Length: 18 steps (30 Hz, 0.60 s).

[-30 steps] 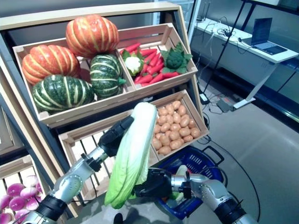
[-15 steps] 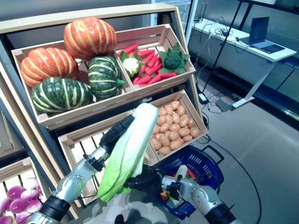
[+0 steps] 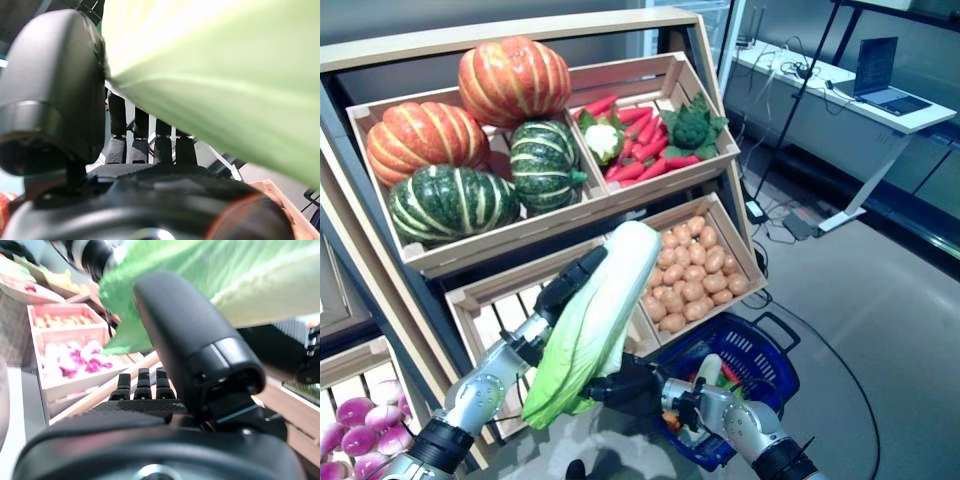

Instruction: Put vegetables into the basket

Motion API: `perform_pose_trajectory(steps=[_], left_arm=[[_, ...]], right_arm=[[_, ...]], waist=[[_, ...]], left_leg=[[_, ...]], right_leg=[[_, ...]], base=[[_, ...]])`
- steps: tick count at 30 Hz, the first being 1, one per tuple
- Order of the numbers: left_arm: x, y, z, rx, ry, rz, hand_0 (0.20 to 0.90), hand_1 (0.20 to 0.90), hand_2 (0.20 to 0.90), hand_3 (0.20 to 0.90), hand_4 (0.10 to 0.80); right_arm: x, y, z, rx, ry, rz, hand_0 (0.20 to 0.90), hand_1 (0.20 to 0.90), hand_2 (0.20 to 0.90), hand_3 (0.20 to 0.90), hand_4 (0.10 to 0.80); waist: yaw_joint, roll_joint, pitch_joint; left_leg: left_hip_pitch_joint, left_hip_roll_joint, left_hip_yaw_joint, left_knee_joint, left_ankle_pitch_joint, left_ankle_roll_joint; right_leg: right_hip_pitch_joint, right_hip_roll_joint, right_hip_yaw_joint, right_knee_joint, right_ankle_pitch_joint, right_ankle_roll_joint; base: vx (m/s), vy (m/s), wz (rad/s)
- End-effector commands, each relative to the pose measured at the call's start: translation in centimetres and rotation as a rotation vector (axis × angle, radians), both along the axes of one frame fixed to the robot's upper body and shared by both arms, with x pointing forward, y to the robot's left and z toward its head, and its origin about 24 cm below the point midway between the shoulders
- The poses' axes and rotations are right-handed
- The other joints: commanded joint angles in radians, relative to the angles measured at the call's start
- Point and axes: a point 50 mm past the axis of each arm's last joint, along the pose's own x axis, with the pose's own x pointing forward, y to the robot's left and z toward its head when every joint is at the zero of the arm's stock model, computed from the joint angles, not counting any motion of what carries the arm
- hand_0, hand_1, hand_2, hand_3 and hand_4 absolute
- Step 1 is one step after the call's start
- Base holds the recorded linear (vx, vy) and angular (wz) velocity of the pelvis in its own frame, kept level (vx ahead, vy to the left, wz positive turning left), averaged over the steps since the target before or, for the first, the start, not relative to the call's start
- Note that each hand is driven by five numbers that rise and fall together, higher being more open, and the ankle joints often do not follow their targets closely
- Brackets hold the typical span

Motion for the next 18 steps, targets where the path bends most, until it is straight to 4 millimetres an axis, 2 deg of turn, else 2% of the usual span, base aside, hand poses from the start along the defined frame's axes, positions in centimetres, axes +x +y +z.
perform_pose_trajectory(steps=[1, 5, 8, 12, 18], left_arm=[[0.6, -0.7, 1.2, -0.009, -0.091, -0.07, 0.3, 0.3, 0.3, 0.3, 0.4], [0.4, 0.0, 1.2, 0.001, -0.096, -0.06, 0.3, 0.3, 0.3, 0.3, 0.4], [0.4, 0.9, 1.4, 0.004, -0.106, -0.044, 0.3, 0.3, 0.3, 0.3, 0.4], [0.4, 1.3, 1.7, 0.005, -0.11, -0.028, 0.3, 0.3, 0.3, 0.3, 0.4], [0.7, 0.9, 1.7, 0.001, -0.108, -0.025, 0.3, 0.3, 0.3, 0.3, 0.4]], right_arm=[[4.5, -0.7, 7.2, 0.411, -0.374, -0.101, 0.9, 0.9, 0.9, 0.9, 0.8], [4.4, -3.6, 6.5, 0.273, -0.404, -0.144, 0.9, 0.9, 0.9, 0.9, 0.8], [4.3, -6.3, 6.8, 0.196, -0.424, -0.197, 0.9, 0.9, 0.9, 0.9, 0.8], [4.3, -7.8, 7.3, 0.172, -0.451, -0.242, 0.9, 0.9, 0.9, 0.9, 0.8], [4.1, -7.6, 7.4, 0.216, -0.458, -0.226, 0.9, 0.9, 0.9, 0.9, 0.8]], waist=[[0.019, -0.021, -0.032], [0.012, -0.023, -0.029], [0.001, -0.027, -0.02], [-0.01, -0.031, -0.014], [-0.016, -0.035, -0.013]], left_leg=[[0.067, 0.013, -0.007, 0.002, -0.132, -0.021], [0.068, 0.014, -0.005, 0.002, -0.133, -0.021], [0.067, 0.016, -0.001, 0.002, -0.134, -0.022], [0.068, 0.019, 0.002, 0.002, -0.133, -0.021], [0.072, 0.023, 0.004, 0.002, -0.134, -0.022]], right_leg=[[-0.037, -0.068, 0.019, 0.023, 0.06, 0.009], [-0.038, -0.066, 0.023, 0.024, 0.06, 0.011], [-0.042, -0.064, 0.03, 0.025, 0.062, 0.013], [-0.046, -0.06, 0.039, 0.025, 0.064, 0.013], [-0.04, -0.058, 0.039, 0.022, 0.064, 0.013]], base=[[0.0, 0.0, 0.0], [0.0, 0.0, 0.0], [-0.003, -0.005, -0.01], [-0.003, -0.014, -0.08], [0.005, -0.009, -0.03]])
